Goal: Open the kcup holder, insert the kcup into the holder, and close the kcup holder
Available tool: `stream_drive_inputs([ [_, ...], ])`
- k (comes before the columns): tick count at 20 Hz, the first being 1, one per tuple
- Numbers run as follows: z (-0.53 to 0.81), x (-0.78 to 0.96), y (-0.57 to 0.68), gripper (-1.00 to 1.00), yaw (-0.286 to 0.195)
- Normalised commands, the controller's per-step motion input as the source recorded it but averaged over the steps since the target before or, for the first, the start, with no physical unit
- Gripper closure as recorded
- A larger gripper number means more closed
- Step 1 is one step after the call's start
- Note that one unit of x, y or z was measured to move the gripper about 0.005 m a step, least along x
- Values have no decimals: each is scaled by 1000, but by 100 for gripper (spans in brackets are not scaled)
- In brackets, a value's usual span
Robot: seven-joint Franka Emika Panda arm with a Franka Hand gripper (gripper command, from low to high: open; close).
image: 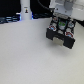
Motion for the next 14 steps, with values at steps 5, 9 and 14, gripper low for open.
stream_drive_inputs([
  [5, 269, 127, -16, -100, 40],
  [9, 462, 311, -157, -100, 23],
  [14, 449, 541, -400, -100, 19],
])
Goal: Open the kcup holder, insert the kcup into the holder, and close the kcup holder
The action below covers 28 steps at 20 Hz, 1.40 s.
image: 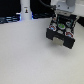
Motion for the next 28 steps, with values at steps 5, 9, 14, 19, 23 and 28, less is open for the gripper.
stream_drive_inputs([
  [5, 319, 696, -525, -100, -1],
  [9, 167, 808, -486, -100, -6],
  [14, -22, 784, -358, -100, 2],
  [19, -280, 369, -215, -100, 27],
  [23, -261, 85, -22, -100, 169],
  [28, -239, -139, 210, -100, 178],
])
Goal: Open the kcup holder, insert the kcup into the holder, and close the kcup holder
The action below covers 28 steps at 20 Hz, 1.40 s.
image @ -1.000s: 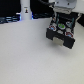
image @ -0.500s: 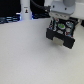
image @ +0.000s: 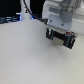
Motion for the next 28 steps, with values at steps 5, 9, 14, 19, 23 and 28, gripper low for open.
stream_drive_inputs([
  [5, -162, -177, 301, -100, 195],
  [9, -64, -306, 381, -100, 163],
  [14, -93, -421, 273, -100, 174],
  [19, -64, -453, 444, -100, 118],
  [23, -6, -397, 572, -100, 95],
  [28, 2, -388, 625, -100, 86],
])
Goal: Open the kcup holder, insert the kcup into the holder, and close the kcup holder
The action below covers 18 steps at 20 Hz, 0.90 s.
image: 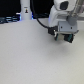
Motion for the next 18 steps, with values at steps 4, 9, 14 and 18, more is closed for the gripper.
stream_drive_inputs([
  [4, 22, -484, 662, -100, 58],
  [9, 16, -636, 652, -100, 36],
  [14, 0, -587, 616, -100, 46],
  [18, -1, -577, 595, -100, 48],
])
